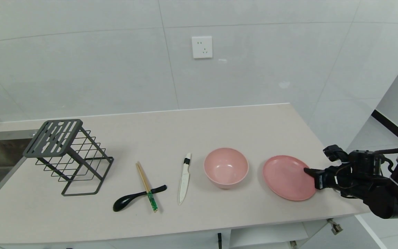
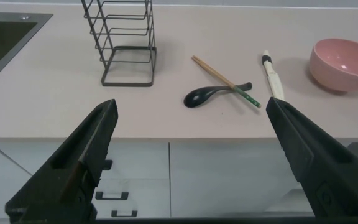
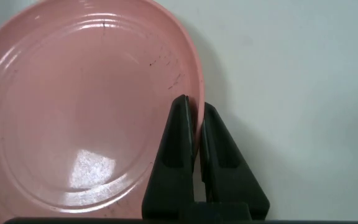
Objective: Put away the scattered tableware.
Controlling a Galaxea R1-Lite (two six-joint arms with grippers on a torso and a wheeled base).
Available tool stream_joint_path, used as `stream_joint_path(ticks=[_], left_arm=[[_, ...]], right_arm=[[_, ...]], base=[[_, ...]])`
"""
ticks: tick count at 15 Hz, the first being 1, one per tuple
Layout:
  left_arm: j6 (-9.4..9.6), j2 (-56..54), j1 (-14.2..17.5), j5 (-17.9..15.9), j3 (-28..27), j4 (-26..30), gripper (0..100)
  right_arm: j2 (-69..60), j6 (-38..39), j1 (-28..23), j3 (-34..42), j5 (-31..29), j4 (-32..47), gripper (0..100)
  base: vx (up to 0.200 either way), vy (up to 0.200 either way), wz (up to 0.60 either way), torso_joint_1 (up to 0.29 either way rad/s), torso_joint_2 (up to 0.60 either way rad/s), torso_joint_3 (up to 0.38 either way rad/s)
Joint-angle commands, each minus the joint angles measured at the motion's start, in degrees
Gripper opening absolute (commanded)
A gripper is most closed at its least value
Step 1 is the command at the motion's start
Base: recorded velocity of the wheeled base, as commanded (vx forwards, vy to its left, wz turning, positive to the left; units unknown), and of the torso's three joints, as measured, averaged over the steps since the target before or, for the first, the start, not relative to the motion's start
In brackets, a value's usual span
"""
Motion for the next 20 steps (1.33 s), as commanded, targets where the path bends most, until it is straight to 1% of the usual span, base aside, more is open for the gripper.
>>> stream_joint_path(ticks=[1,3,6,8,9,10,11,12,13,14,15,16,17,18,20], left_arm=[[0.02,0.07,0.01,0.04,0.00,-0.03,100],[0.37,0.07,0.01,0.04,0.00,0.05,100],[2.48,0.07,0.10,-0.58,0.00,-0.65,100],[2.66,0.07,0.01,-0.58,0.00,-5.22,100],[3.36,0.07,0.01,-0.58,0.00,-9.79,100],[3.27,0.07,0.01,-0.58,0.00,-9.79,100],[3.54,0.07,0.01,-2.16,-0.26,-9.70,100],[3.71,0.42,0.01,-4.89,-1.85,-8.82,100],[4.15,2.97,0.01,-7.35,-5.19,-5.66,100],[4.33,5.17,-0.16,-8.75,-8.35,-3.11,100],[4.33,9.39,-0.69,-10.95,-12.48,-0.65,100],[4.42,14.05,-1.13,-12.44,-15.03,-0.83,100],[4.59,18.79,-1.83,-13.41,-16.79,-2.06,100],[4.77,23.72,-2.80,-14.20,-17.93,-4.78,100],[4.94,33.03,-4.73,-17.01,-18.98,-12.78,100]], right_arm=[[-11.07,-0.15,0.69,1.91,0.27,-0.76,0],[-18.11,-0.85,0.60,5.52,0.36,-1.11,0],[-25.49,-0.85,0.78,11.32,0.36,-2.08,0],[-28.48,-0.85,0.96,13.78,0.36,-2.61,0],[-30.85,-0.85,1.04,16.06,0.36,-2.87,0],[-32.43,-0.85,1.04,17.03,0.36,-2.96,0],[-34.45,-0.85,1.04,17.73,0.36,-2.96,0],[-35.68,-0.85,1.04,18.08,0.36,-2.96,0],[-37.44,-0.85,1.04,18.79,0.44,-3.14,0],[-38.67,-0.94,1.04,19.40,0.44,-3.22,0],[-40.08,-0.94,1.04,20.37,1.24,-3.22,0],[-40.69,-1.03,1.13,20.90,1.50,-3.31,0],[-40.96,-1.20,1.04,21.07,1.50,-3.31,0],[-41.31,-1.20,1.13,21.34,1.50,-3.58,0],[-42.80,-1.20,2.63,22.30,1.50,-3.75,0]], base=[[0.000,0.000,0.00,0.000,0.00,0.000],[0.000,0.000,0.00,0.000,0.00,0.000],[0.000,0.000,0.00,0.000,0.00,0.000],[0.000,0.000,0.00,0.000,0.00,0.000],[0.000,0.000,0.00,0.000,0.00,0.000],[0.000,0.000,0.00,0.000,0.00,0.000],[0.000,0.000,0.00,0.000,0.00,0.000],[0.000,0.000,0.00,0.000,0.00,0.000],[0.000,0.000,0.00,0.000,0.00,0.000],[0.000,0.000,0.00,0.000,0.00,0.000],[0.000,0.000,0.00,0.000,0.00,0.000],[0.000,0.000,0.00,0.000,0.00,0.000],[0.000,0.000,0.00,0.000,0.00,0.000],[0.000,0.000,0.00,0.000,0.00,0.000],[0.000,0.000,0.00,0.000,0.00,0.000]])
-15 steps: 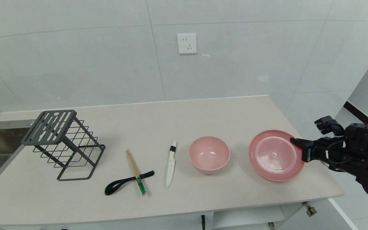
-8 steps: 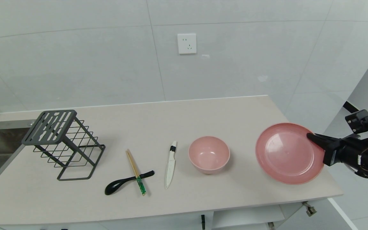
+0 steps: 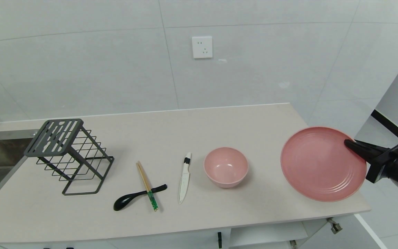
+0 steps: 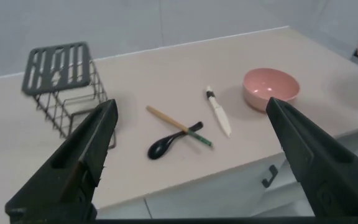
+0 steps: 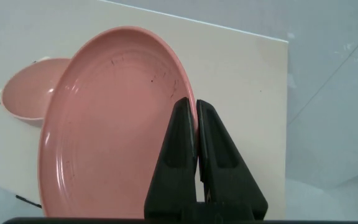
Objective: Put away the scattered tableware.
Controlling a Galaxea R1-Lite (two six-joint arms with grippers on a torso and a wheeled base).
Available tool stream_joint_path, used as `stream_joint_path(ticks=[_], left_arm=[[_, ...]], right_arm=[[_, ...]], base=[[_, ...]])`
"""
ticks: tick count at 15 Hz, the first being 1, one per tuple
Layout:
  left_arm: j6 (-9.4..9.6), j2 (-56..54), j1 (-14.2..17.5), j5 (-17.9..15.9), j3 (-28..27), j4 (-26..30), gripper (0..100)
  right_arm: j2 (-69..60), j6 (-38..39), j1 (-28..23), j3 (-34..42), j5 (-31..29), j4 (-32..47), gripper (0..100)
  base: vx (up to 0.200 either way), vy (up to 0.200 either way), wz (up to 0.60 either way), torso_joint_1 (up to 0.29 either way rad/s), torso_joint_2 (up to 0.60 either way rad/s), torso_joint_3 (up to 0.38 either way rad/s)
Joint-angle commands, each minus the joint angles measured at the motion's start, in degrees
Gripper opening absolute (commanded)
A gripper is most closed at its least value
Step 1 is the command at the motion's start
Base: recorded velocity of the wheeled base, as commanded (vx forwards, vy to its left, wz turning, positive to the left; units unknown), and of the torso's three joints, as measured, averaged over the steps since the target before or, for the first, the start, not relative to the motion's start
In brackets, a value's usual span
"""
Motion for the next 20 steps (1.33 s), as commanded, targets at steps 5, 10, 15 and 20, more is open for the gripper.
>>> stream_joint_path(ticks=[5,10,15,20], left_arm=[[1.77,32.55,-3.04,-8.88,-2.84,-22.30,100],[2.56,48.63,-8.05,-16.62,-5.39,-33.64,100],[2.74,58.74,-10.25,-16.53,-7.59,-38.38,100],[2.74,63.84,-13.85,-16.44,-11.81,-38.47,100]], right_arm=[[-5.10,-0.01,2.22,2.40,0.05,-0.02,0],[-10.19,-0.01,4.50,4.95,0.05,-0.02,0],[-11.34,-0.01,4.50,5.92,0.05,0.07,0],[-11.95,-0.01,4.50,6.09,0.05,0.07,0]], base=[[0.000,0.000,0.00,0.000,0.00,0.000],[0.000,0.000,0.00,0.000,0.00,0.000],[0.000,0.000,0.00,0.000,0.00,0.000],[0.000,0.000,0.00,0.000,0.00,0.000]])
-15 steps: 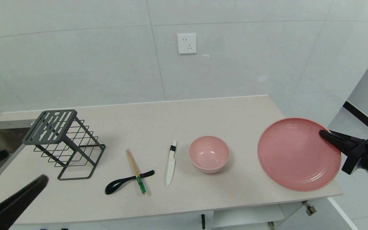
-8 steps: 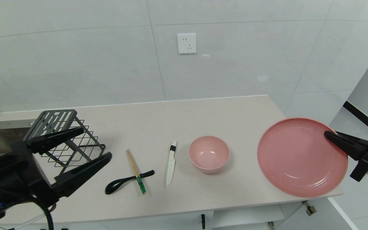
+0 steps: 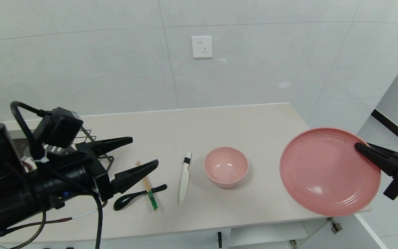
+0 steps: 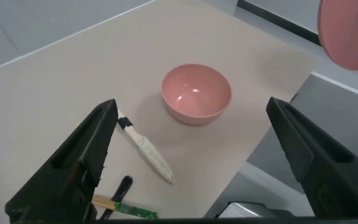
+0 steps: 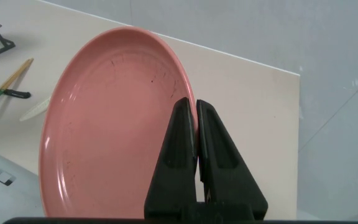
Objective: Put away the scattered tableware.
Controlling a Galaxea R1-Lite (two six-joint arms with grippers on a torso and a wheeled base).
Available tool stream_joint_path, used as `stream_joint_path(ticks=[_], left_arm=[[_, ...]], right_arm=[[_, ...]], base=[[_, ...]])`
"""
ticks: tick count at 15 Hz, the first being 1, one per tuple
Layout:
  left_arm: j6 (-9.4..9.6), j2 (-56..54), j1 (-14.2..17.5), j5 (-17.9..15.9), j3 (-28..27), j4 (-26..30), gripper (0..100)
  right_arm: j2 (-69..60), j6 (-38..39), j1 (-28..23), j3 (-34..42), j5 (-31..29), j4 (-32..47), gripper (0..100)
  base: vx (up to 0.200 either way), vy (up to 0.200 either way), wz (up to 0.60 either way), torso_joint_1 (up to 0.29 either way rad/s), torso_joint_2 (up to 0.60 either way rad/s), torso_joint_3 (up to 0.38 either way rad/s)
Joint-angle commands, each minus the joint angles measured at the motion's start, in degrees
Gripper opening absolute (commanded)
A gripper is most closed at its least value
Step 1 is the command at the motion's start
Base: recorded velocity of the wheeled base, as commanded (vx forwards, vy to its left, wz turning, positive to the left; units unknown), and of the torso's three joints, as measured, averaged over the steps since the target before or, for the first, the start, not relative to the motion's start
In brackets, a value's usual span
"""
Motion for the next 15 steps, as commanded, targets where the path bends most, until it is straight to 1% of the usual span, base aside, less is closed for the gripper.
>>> stream_joint_path(ticks=[1,4,5,7,9,10,11,12,13,14,15], left_arm=[[0.00,3.94,-1.51,-0.01,-2.24,-0.05,100],[-0.09,6.05,-4.06,0.43,-4.26,0.13,100],[-0.09,8.42,-5.73,1.31,-5.32,0.13,100],[-0.09,10.27,-6.52,1.92,-5.58,0.04,100],[-0.27,11.50,-6.52,3.15,-5.76,0.04,100],[-0.36,12.38,-6.52,4.30,-6.63,0.04,100],[-0.44,12.73,-6.61,4.38,-7.07,0.04,100],[-1.85,13.52,-7.66,4.82,-7.69,1.01,100],[-2.82,13.78,-8.28,5.26,-7.51,1.53,100],[-6.95,14.40,-10.91,7.72,-7.25,3.29,100],[-8.44,15.01,-11.53,8.69,-7.51,3.82,100]], right_arm=[[-0.64,-0.01,0.04,0.18,0.04,-0.04,0],[-0.81,-0.01,0.04,0.18,0.04,-0.04,0],[-0.99,-0.01,0.04,0.09,0.04,-0.04,0],[-1.08,-0.01,0.04,0.18,0.04,-0.04,0],[-1.52,-0.01,0.04,0.18,0.04,-0.04,0],[-1.78,-0.01,0.04,0.18,0.04,-0.04,0],[-1.87,-0.01,0.04,0.18,0.04,-0.04,0],[-1.87,-0.01,0.04,0.27,0.04,-0.04,0],[-1.87,-0.01,0.04,0.27,0.04,-0.04,0],[-1.87,-0.01,0.04,0.53,0.04,-0.04,0],[-1.87,-0.01,0.04,0.53,0.04,-0.04,0]], base=[[0.000,0.000,0.00,0.000,0.00,0.000],[0.000,0.000,0.00,0.000,0.00,0.000],[0.000,0.000,0.00,0.000,0.00,0.000],[0.000,0.000,0.00,0.000,0.00,0.000],[0.000,0.000,0.00,0.000,0.00,0.000],[0.000,0.000,0.00,0.000,0.00,0.000],[0.000,0.000,0.00,0.000,0.00,0.000],[0.000,0.000,0.00,0.000,0.00,0.000],[0.000,0.000,0.00,0.000,0.00,0.000],[0.000,0.000,0.00,0.000,0.00,0.000],[0.000,0.000,0.00,0.000,0.00,0.000]])
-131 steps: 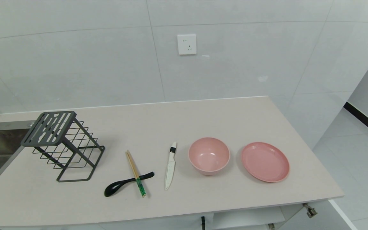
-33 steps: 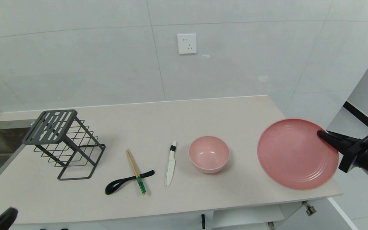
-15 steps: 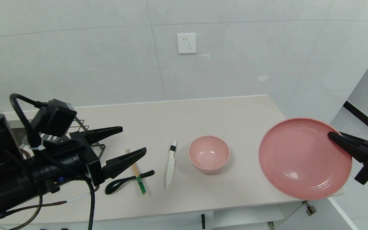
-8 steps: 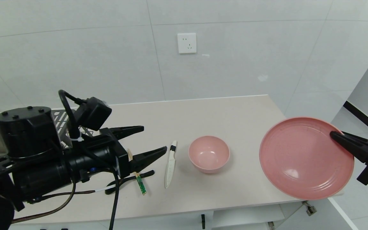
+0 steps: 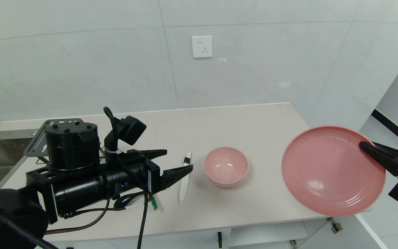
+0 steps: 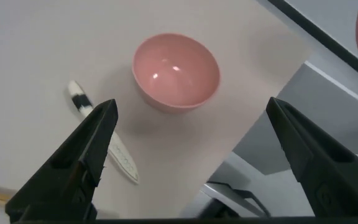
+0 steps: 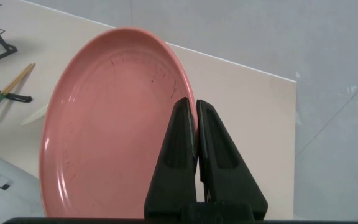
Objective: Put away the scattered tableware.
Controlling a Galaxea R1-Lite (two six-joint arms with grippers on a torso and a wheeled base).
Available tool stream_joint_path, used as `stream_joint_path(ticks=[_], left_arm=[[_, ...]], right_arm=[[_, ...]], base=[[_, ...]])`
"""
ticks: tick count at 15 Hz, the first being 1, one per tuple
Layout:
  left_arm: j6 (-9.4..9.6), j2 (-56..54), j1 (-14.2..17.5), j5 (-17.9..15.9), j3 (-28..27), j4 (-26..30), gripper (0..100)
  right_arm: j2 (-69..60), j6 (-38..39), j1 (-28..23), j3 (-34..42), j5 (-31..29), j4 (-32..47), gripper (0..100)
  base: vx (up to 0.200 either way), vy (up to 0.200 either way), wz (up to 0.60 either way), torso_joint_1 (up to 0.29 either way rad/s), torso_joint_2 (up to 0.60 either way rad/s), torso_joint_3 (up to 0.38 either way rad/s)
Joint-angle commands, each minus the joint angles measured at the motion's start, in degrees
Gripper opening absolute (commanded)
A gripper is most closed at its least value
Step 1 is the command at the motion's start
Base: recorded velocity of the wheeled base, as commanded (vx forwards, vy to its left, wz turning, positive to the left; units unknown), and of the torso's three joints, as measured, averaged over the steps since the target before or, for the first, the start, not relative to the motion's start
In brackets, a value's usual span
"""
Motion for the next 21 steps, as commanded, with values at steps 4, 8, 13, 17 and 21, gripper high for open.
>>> stream_joint_path(ticks=[4,8,13,17,21], left_arm=[[-3.41,8.01,-3.62,5.00,-1.53,0.17,100],[-4.02,13.37,-3.62,6.49,-1.88,-5.80,100],[-4.28,18.47,-3.62,6.76,-4.78,-10.37,100],[-4.28,22.25,-3.27,6.76,-8.83,-10.37,100],[-6.04,25.85,-2.48,6.84,-12.96,-10.11,100]], right_arm=[[-0.23,-0.03,0.01,0.90,0.04,0.01,0],[-0.32,-0.12,0.10,0.81,0.04,0.01,0],[-0.32,-0.12,0.10,0.99,0.04,0.01,0],[-0.14,-0.12,0.10,1.43,0.04,0.01,0],[0.03,-0.12,0.10,1.34,0.04,0.01,0]], base=[[0.000,0.000,0.00,0.000,0.00,0.000],[0.000,0.000,0.00,0.000,0.00,0.000],[0.000,0.000,0.00,0.000,0.00,0.000],[0.000,0.000,0.00,0.000,0.00,0.000],[0.000,0.000,0.00,0.000,0.00,0.000]])
